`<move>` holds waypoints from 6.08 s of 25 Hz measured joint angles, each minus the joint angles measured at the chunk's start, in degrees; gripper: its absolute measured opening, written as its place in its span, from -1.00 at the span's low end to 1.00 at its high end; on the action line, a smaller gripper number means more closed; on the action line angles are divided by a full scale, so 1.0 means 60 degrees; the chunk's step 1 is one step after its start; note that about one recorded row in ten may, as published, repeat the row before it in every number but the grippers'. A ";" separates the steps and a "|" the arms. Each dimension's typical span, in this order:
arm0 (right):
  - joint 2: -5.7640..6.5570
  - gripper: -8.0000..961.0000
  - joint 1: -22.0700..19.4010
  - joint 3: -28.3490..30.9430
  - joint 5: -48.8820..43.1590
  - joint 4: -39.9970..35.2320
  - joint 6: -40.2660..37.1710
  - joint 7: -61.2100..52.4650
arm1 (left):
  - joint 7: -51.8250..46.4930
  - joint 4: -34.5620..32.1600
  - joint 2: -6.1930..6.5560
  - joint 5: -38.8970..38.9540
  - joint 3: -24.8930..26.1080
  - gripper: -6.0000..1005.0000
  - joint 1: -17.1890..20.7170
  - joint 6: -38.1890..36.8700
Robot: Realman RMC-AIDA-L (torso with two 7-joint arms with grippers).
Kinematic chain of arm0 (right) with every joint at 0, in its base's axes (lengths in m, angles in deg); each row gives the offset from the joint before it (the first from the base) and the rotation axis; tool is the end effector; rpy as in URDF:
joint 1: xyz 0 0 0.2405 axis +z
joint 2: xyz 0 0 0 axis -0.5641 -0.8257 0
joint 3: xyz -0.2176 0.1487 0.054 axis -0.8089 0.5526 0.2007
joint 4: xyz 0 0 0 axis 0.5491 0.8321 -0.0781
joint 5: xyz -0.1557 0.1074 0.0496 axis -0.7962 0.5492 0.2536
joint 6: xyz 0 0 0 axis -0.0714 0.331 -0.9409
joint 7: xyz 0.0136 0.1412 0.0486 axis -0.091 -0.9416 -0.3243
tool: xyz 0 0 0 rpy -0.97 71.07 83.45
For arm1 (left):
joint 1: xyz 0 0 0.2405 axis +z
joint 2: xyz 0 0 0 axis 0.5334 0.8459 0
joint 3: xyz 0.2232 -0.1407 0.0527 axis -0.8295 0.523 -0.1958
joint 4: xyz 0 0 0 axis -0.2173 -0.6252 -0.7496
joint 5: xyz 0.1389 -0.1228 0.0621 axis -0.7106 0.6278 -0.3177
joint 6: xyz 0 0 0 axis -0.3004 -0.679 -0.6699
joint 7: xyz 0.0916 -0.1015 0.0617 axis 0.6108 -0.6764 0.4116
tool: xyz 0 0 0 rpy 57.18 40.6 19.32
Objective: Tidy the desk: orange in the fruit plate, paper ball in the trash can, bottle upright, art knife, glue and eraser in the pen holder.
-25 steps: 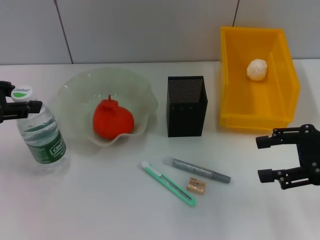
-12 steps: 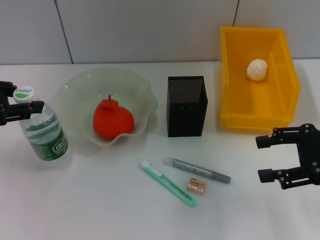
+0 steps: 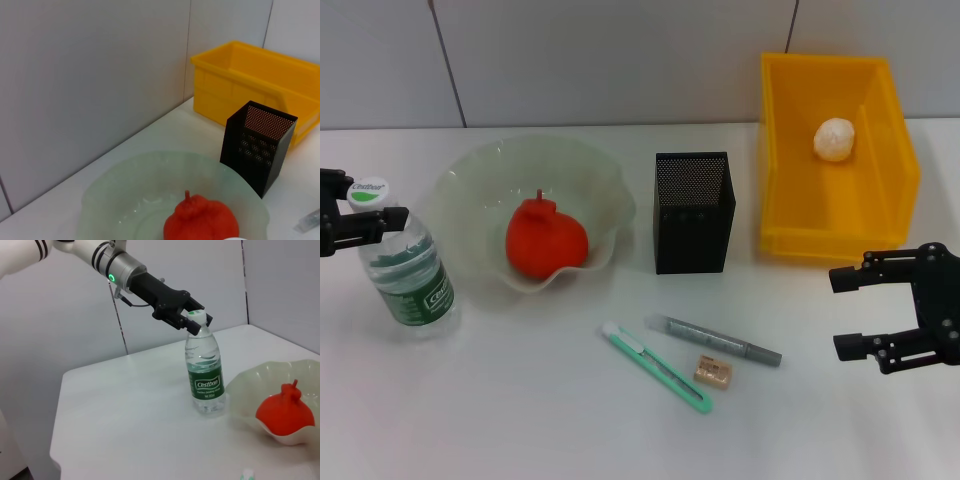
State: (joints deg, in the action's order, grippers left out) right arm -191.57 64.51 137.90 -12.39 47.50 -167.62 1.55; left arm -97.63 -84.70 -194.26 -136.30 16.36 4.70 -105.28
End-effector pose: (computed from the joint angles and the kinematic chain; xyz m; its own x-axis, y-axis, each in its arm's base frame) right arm 0.2551 0.3074 0.0573 0.9006 -0.2236 -0.3728 -0.2631 -0.9630 -0.0579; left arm -0.2681 0.3375 0.1135 0.8874 0.3780 0.2639 0.4602 -0.7616 -0.4563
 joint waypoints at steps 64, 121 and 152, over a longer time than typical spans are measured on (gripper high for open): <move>0.0044 0.64 0.0240 0.0000 -0.0013 0.0102 0.0031 -0.0156 | 0.0298 0.0334 -0.0104 -0.0072 -0.0072 -0.10 -0.0140 0.0118; -0.0022 0.64 0.0690 -0.0073 0.0033 0.0025 0.0251 -0.0742 | 0.3933 0.5423 -0.0424 0.4878 -0.3289 0.60 0.0473 -0.0615; -0.1034 0.64 0.6629 -0.5956 -0.4744 0.1047 0.1135 -1.1167 | 0.7449 0.7826 -0.0412 0.4153 -0.3280 0.60 0.1413 0.0422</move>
State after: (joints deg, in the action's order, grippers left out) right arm -197.77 104.28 102.16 -40.86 53.78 -160.82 -65.45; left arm -52.93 -37.74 -196.73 -111.38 -3.32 13.18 -102.74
